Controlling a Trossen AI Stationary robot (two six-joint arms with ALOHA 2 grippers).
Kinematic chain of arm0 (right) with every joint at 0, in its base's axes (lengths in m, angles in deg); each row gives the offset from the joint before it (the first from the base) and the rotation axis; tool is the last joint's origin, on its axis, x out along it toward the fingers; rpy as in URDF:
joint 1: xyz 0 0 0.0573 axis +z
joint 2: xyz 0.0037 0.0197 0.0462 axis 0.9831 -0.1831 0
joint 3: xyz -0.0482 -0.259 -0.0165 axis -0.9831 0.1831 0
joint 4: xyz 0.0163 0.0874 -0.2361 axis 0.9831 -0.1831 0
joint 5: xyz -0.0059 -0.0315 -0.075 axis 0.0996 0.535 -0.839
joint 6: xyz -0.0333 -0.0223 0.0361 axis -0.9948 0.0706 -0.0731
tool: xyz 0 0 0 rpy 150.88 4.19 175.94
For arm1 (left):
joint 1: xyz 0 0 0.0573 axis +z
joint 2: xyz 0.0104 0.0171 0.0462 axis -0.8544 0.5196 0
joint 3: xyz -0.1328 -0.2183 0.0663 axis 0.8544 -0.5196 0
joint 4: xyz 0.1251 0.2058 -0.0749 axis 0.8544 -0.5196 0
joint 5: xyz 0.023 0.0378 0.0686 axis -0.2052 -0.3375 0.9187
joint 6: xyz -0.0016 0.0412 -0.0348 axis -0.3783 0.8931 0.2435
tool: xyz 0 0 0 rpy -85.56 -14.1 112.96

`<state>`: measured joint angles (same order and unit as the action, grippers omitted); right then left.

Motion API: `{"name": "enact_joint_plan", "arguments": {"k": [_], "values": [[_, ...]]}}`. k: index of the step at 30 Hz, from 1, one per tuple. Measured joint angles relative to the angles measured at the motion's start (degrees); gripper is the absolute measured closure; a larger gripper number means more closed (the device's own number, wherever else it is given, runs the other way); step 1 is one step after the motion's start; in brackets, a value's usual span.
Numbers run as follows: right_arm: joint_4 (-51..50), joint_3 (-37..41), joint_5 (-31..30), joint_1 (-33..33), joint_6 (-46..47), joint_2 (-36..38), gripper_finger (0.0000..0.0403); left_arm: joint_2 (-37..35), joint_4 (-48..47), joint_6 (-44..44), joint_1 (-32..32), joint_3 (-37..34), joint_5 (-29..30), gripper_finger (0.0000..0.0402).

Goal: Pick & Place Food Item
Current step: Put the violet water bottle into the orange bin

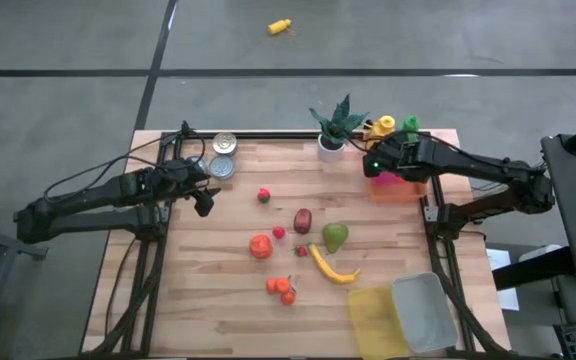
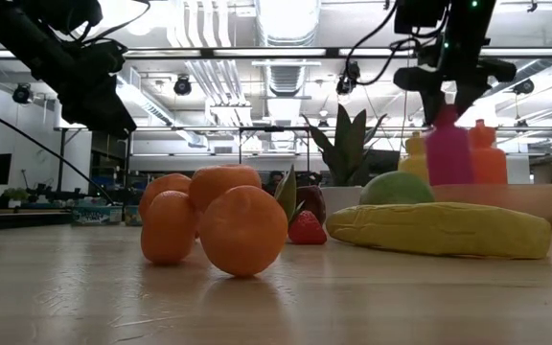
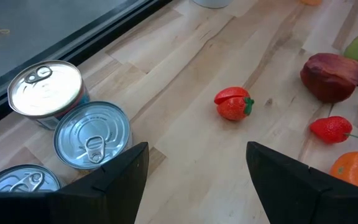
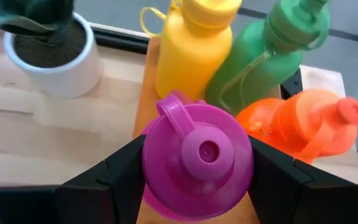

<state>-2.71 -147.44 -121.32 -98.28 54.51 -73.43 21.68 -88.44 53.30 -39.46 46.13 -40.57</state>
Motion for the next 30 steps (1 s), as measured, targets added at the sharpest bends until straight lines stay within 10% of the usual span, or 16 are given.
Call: {"name": "enact_joint_plan", "arguments": {"k": [30], "values": [[6.9,3.8,0.3,-1.3,3.7,0.0,0.0179,0.0,0.0,0.0,0.0,0.0,0.0,0.0126]]}}
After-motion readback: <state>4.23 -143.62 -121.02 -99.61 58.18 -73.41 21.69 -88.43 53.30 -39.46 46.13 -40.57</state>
